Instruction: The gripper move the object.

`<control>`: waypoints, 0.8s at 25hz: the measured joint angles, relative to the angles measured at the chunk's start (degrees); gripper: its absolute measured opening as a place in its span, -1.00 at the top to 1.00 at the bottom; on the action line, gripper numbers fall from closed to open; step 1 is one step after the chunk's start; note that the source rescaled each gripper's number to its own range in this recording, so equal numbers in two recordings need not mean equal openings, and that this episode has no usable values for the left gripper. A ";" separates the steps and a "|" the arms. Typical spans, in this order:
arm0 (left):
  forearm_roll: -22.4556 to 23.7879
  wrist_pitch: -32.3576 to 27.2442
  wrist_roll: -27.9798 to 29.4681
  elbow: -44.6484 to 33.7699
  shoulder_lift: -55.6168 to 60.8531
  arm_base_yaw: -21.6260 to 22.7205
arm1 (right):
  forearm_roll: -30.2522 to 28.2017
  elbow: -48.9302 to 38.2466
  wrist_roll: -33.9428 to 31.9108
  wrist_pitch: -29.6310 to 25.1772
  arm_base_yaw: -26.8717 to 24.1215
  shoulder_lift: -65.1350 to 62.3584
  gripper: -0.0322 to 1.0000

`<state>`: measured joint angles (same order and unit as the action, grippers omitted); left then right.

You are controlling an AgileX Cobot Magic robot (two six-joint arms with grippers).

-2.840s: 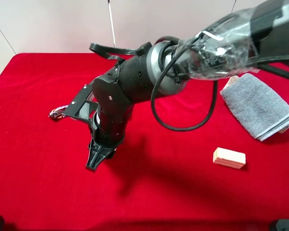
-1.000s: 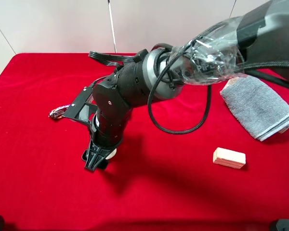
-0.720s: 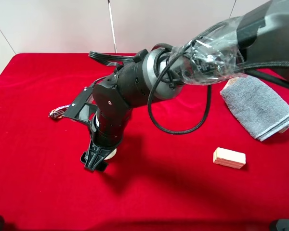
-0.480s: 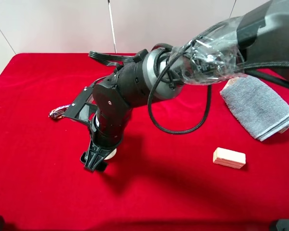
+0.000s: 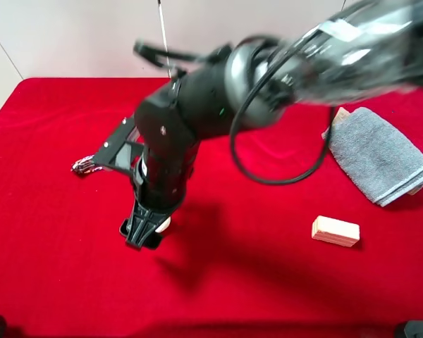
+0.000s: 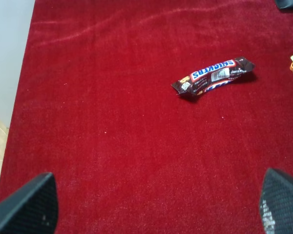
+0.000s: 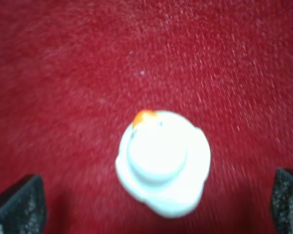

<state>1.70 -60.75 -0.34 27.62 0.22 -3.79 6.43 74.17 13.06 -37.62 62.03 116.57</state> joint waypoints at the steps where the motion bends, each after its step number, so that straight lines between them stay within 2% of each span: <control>1: 0.00 0.00 0.00 0.00 0.00 0.00 | -0.06 0.00 0.00 -2.47 0.00 -1.17 -1.00; 8: 0.00 0.00 0.00 0.00 0.00 0.00 | -0.48 0.00 -0.91 -21.02 0.00 -11.85 -1.00; 12: 0.00 0.00 0.00 0.00 0.00 0.00 | -0.72 0.00 -0.95 -28.15 0.00 -18.98 -1.00; 15: 0.00 0.00 0.00 0.00 0.00 0.00 | -0.90 -0.81 -1.05 -31.17 0.00 -24.09 -1.00; 20: 0.00 0.00 0.00 0.00 0.00 0.00 | -1.11 -5.59 -2.36 -31.92 0.00 -33.22 -1.00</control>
<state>1.70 -60.75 -0.34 27.62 0.22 -3.79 5.32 68.59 10.69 -69.53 62.03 83.36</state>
